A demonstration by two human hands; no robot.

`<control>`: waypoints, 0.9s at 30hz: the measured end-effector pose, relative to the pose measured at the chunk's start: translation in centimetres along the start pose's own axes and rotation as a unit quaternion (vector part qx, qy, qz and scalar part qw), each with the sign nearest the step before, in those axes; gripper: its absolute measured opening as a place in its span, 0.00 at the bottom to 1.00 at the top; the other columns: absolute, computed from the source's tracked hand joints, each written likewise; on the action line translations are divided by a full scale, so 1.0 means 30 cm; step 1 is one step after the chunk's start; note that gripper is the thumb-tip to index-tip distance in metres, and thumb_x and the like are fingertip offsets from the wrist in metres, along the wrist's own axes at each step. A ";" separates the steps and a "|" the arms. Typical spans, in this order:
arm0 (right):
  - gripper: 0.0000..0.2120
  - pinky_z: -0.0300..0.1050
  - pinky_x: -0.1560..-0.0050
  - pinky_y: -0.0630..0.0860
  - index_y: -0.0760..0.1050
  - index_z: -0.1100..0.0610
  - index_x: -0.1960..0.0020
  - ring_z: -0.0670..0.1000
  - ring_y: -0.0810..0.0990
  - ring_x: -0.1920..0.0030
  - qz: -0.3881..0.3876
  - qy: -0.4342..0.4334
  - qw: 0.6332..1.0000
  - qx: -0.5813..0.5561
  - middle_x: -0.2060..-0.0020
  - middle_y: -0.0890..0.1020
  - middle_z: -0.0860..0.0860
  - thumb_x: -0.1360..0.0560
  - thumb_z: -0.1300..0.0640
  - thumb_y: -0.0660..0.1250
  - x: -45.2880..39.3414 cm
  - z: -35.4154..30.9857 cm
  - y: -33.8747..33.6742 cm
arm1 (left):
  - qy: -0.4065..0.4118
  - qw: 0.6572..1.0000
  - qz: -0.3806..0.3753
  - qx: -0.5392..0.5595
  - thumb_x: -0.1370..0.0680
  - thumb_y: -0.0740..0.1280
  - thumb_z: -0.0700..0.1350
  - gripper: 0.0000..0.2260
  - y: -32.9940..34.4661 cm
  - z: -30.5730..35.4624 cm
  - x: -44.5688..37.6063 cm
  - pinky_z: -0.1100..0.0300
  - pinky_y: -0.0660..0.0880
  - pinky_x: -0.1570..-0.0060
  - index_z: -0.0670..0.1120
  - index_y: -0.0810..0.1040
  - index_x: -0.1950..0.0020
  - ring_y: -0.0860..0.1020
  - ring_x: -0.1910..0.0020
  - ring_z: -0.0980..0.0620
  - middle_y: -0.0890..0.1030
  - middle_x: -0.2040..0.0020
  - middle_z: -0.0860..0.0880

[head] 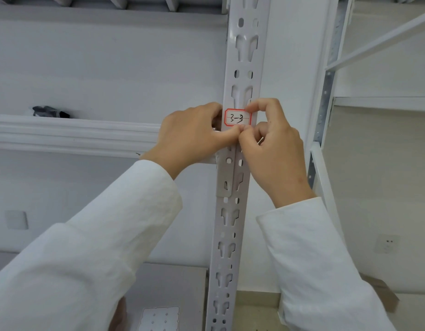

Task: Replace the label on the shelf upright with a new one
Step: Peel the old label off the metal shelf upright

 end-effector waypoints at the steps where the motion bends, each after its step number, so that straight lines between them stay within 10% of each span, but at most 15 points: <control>1: 0.11 0.46 0.65 0.72 0.68 0.49 0.45 0.53 0.76 0.68 0.000 0.000 1.000 0.002 0.71 0.78 0.49 0.27 0.56 0.60 0.001 0.000 -0.001 | 0.000 1.000 0.000 -0.001 0.27 0.59 0.65 0.18 0.000 0.000 0.000 0.62 0.61 0.69 0.53 0.63 0.67 0.73 0.62 0.53 0.73 0.66 0.56; 17: 0.10 0.45 0.69 0.69 0.69 0.51 0.45 0.51 0.71 0.73 0.026 -0.001 1.000 -0.016 0.77 0.73 0.47 0.26 0.58 0.60 0.012 0.004 0.004 | 0.008 1.000 0.011 0.004 0.28 0.60 0.65 0.20 0.002 -0.001 -0.003 0.62 0.65 0.66 0.49 0.73 0.57 0.77 0.58 0.50 0.80 0.58 0.53; 27: 0.05 0.48 0.63 0.74 0.70 0.50 0.52 0.53 0.76 0.68 -0.005 0.016 1.000 -0.022 0.72 0.79 0.50 0.25 0.58 0.58 0.014 0.002 0.017 | -0.005 1.000 0.006 0.005 0.28 0.59 0.64 0.18 -0.003 0.002 0.003 0.62 0.61 0.69 0.51 0.64 0.67 0.74 0.62 0.50 0.75 0.66 0.55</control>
Point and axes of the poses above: each hand's wrist, its own x-axis away from the middle knuckle, its own y-axis out of the palm, z = x × y, the point moved 6 cm from there along -x, towards the middle knuckle
